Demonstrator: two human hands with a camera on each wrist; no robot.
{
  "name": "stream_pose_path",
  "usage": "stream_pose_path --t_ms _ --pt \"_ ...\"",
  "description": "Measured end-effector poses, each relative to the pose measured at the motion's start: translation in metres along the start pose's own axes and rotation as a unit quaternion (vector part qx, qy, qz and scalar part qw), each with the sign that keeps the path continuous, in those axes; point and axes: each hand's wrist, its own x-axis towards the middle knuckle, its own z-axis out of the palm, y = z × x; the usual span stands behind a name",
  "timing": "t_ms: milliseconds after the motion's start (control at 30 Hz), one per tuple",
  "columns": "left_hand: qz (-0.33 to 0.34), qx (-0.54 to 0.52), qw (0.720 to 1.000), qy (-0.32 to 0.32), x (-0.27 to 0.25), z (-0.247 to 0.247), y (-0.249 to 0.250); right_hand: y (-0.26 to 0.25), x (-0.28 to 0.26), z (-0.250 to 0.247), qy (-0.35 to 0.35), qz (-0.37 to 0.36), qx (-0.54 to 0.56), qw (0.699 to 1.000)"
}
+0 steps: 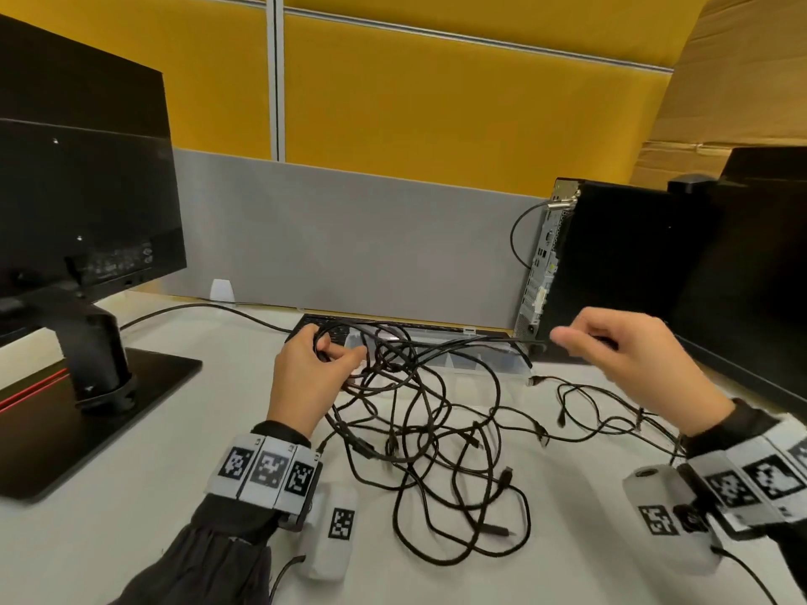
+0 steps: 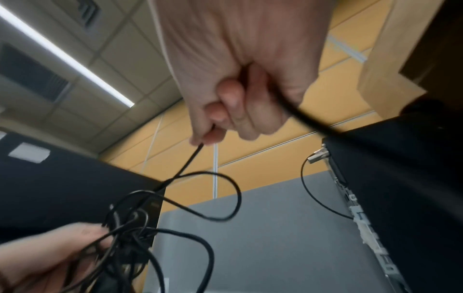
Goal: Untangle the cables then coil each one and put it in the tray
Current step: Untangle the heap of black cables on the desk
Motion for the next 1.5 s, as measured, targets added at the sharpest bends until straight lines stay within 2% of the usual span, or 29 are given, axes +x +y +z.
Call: stream_pose_path --t_ms 133,300,400,500,567,700,800,900,1000,1133,1267,1400,1500 --pt "-0.009 -0.006 1.0 -0.021 -0.005 0.002 0.007 0.005 -0.004 -0.007 0.087 0.053 0.106 0.989" --pt "-0.019 -0.073 0.994 -0.078 -0.01 0.002 0.016 0.006 -0.009 -0.004 0.104 0.118 0.287 0.945" --pt "-0.047 -0.152 0.978 -0.136 -0.011 0.0 0.021 0.006 -0.012 -0.002 0.061 0.117 0.283 0.95" --pt "-0.052 -0.194 0.968 -0.149 -0.009 -0.002 0.019 0.002 -0.016 -0.002 -0.055 0.094 0.233 0.966" --pt "-0.041 -0.191 0.971 -0.141 -0.01 -0.001 0.019 -0.003 -0.018 -0.002 -0.129 0.099 0.225 0.961" --pt "0.003 -0.161 0.978 -0.132 -0.016 0.005 0.023 -0.016 -0.01 -0.002 -0.219 0.135 0.259 0.931" --pt "0.039 -0.131 0.982 -0.132 -0.02 0.008 0.026 -0.028 0.002 0.0 -0.247 0.151 0.318 0.903" --pt "0.073 -0.091 0.986 -0.122 -0.022 0.007 0.028 -0.038 0.016 0.006 -0.219 0.152 0.365 0.892" --pt "0.1 -0.071 0.987 -0.104 -0.023 0.008 0.03 -0.049 0.021 0.013 -0.183 0.137 0.365 0.903" --pt "0.121 -0.065 0.987 -0.079 -0.024 0.007 0.032 -0.071 0.014 0.018 -0.17 0.029 0.28 0.945" --pt "0.129 -0.091 0.985 -0.067 -0.024 0.005 0.033 -0.086 0.008 0.029 -0.183 -0.073 0.229 0.953" --pt "0.13 -0.127 0.982 -0.05 -0.026 0.007 0.037 -0.085 0.003 0.041 -0.196 -0.104 0.204 0.953" --pt "0.129 -0.15 0.98 -0.036 -0.026 0.008 0.037 -0.084 0.0 0.049 -0.171 -0.126 0.186 0.959"
